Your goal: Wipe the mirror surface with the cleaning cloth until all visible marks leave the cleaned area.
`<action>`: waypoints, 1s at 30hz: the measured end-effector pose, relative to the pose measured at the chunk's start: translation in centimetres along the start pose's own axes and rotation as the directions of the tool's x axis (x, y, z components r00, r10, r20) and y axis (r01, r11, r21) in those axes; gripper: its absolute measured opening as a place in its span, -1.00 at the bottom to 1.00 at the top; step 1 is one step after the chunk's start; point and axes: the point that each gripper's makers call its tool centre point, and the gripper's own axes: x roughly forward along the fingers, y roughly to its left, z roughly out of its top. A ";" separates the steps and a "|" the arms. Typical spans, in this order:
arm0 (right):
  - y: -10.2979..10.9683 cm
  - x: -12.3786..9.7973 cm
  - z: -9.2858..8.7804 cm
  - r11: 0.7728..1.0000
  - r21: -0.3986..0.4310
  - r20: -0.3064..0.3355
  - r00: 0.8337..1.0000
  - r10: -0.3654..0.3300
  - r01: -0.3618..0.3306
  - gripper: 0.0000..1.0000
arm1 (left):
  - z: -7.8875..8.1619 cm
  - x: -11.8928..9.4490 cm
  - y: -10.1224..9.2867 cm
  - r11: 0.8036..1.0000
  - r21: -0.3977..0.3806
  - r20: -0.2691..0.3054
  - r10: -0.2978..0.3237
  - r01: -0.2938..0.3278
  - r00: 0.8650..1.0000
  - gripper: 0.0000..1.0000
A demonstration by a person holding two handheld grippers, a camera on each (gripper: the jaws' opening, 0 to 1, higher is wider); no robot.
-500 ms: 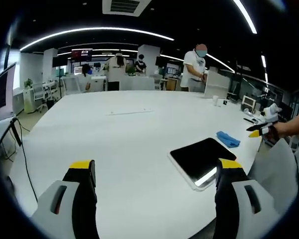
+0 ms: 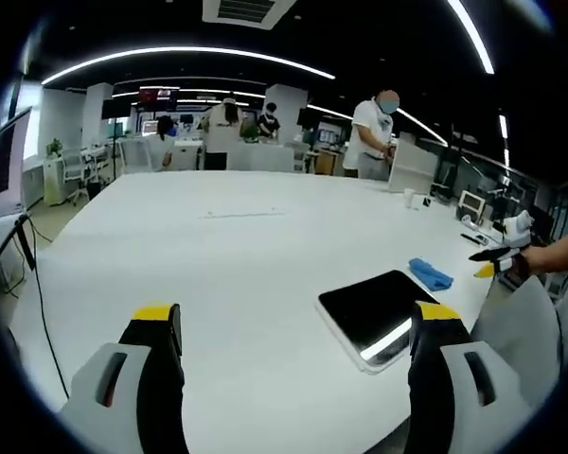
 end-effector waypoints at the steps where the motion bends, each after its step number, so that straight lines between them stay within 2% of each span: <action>1: 0.0 0.0 0.1 1.000 -0.005 0.007 1.000 -0.001 0.001 0.97 | -0.1 0.0 -0.1 1.000 0.012 -0.001 -0.002 0.002 1.000 0.98; 6: -0.3 -0.1 0.4 1.000 -0.011 0.031 0.999 -0.011 0.011 0.97 | -1.2 -0.1 0.0 1.000 0.016 -0.038 0.002 -0.001 0.999 0.98; 8: -1.0 -0.4 0.4 0.999 -0.020 0.030 0.999 -0.044 0.045 0.97 | -1.0 -0.4 -0.4 1.000 0.021 -0.040 -0.003 0.004 0.999 0.98; 10: -1.2 -0.6 0.6 0.999 -0.014 0.049 0.998 -0.039 0.039 0.97 | -0.9 -0.6 -0.5 0.999 0.036 -0.043 -0.010 0.012 0.999 0.98; 15: -0.9 -0.1 0.3 1.000 -0.013 0.030 0.999 -0.022 0.022 0.97 | -1.1 -0.4 0.4 1.000 0.004 -0.031 0.009 -0.009 0.999 0.98; 19: -0.3 0.2 0.2 1.000 -0.022 0.008 1.000 -0.006 0.006 0.97 | -0.6 -0.4 0.0 1.000 0.003 -0.014 0.010 -0.010 1.000 0.98; 23: -0.2 0.5 1.0 1.000 -0.030 0.026 1.000 -0.002 0.003 0.97 | -0.5 -0.5 -0.3 0.999 0.030 -0.016 -0.017 0.018 1.000 0.98; 26: -0.1 1.0 0.8 1.000 -0.014 0.033 0.999 0.003 -0.002 0.97 | -1.0 -0.3 0.0 0.999 0.042 -0.047 -0.024 0.026 0.999 0.98; 30: 0.0 0.6 0.4 1.000 -0.013 0.032 0.999 -0.004 0.004 0.97 | -0.8 -0.2 0.1 1.000 0.008 -0.037 -0.022 0.022 0.999 0.98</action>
